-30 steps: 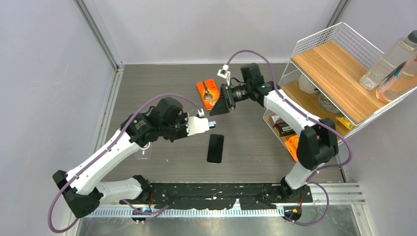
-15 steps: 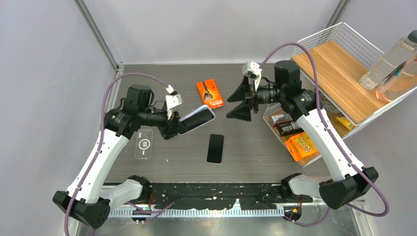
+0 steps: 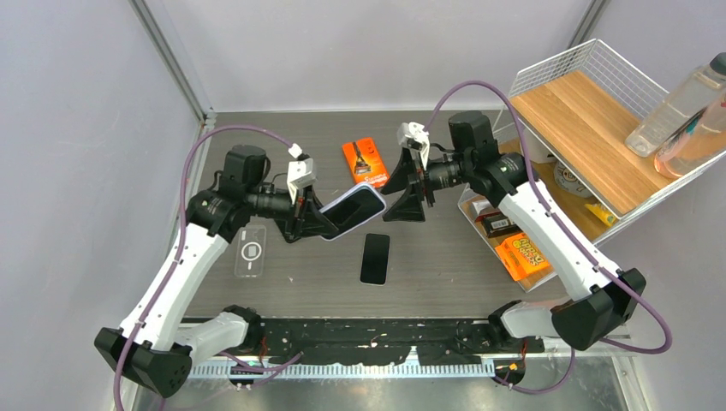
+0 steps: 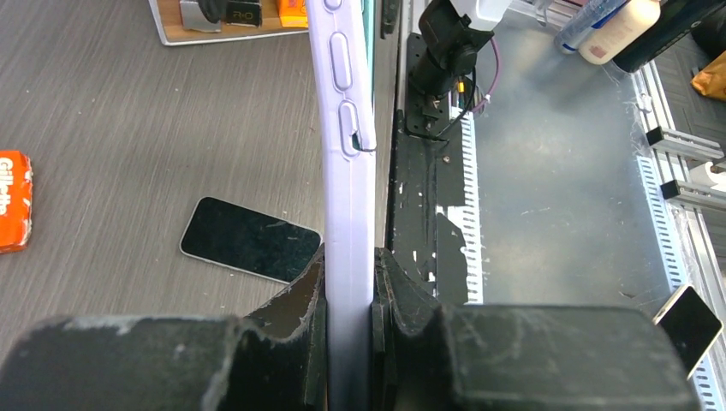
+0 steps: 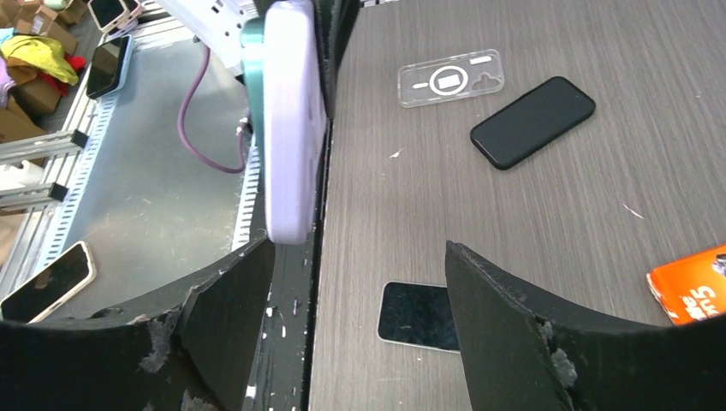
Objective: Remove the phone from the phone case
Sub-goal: Remove the phone case from the phone.
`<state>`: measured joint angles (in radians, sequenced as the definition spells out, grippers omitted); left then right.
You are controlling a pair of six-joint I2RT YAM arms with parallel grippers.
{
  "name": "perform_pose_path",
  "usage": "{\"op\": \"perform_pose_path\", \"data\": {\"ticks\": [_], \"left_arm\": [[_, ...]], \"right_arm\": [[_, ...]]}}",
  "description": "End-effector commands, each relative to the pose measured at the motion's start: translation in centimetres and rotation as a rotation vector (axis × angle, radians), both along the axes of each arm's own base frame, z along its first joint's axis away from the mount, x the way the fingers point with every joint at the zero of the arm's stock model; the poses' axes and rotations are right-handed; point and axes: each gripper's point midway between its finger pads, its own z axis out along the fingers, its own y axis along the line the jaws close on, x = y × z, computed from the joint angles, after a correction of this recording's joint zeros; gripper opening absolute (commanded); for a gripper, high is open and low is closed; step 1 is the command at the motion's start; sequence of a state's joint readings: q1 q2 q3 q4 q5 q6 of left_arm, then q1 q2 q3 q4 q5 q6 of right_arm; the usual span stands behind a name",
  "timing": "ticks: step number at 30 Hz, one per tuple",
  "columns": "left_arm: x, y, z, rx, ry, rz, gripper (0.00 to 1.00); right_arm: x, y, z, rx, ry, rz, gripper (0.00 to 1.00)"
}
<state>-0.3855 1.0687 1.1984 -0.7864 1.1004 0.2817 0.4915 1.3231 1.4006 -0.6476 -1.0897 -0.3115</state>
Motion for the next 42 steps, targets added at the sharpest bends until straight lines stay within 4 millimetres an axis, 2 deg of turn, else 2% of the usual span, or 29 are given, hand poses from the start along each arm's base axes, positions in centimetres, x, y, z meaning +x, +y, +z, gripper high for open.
{"op": "perform_pose_path", "data": {"ticks": [1,7,13,15,19,21,23,31,32,38,42], "left_arm": [[0.1,-0.5,2.2,-0.074,-0.080,-0.032,0.00],[0.4,-0.6,2.1,-0.076,-0.078,-0.027,0.00],[0.7,-0.8,1.7,-0.077,-0.073,-0.024,0.00],[0.7,-0.8,1.7,-0.079,-0.077,-0.022,0.00],[0.6,-0.9,2.0,-0.090,-0.076,-0.024,0.00],[0.5,-0.9,2.2,-0.099,-0.074,-0.032,0.00],[0.2,-1.0,2.3,-0.111,-0.073,-0.050,0.00],[-2.7,-0.9,1.8,-0.171,-0.075,-0.199,0.00],[-3.2,-0.8,1.5,-0.174,-0.080,-0.222,0.00],[-7.0,-0.4,-0.7,-0.131,-0.144,-0.366,0.00],[-8.7,-0.5,-2.0,-0.077,-0.141,-0.434,0.00]], "right_arm": [[-1.0,0.6,2.0,0.042,-0.062,0.061,0.78],[-1.3,1.2,1.7,0.032,-0.062,0.078,0.74],[-1.3,1.9,1.8,0.031,-0.050,0.096,0.63],[-1.3,2.1,1.7,0.032,-0.043,0.105,0.55],[-1.6,2.1,1.4,0.027,-0.040,0.126,0.23],[-1.9,2.0,1.2,0.021,-0.075,0.146,0.12],[-2.4,1.7,1.2,0.016,-0.110,0.167,0.06],[-4.3,0.5,1.0,0.002,-0.308,0.290,0.05],[-4.5,0.5,1.4,0.001,-0.336,0.306,0.05],[-5.7,0.2,0.1,-0.061,-0.411,0.433,0.05],[-6.3,0.7,-0.2,-0.070,-0.443,0.477,0.05]]}}
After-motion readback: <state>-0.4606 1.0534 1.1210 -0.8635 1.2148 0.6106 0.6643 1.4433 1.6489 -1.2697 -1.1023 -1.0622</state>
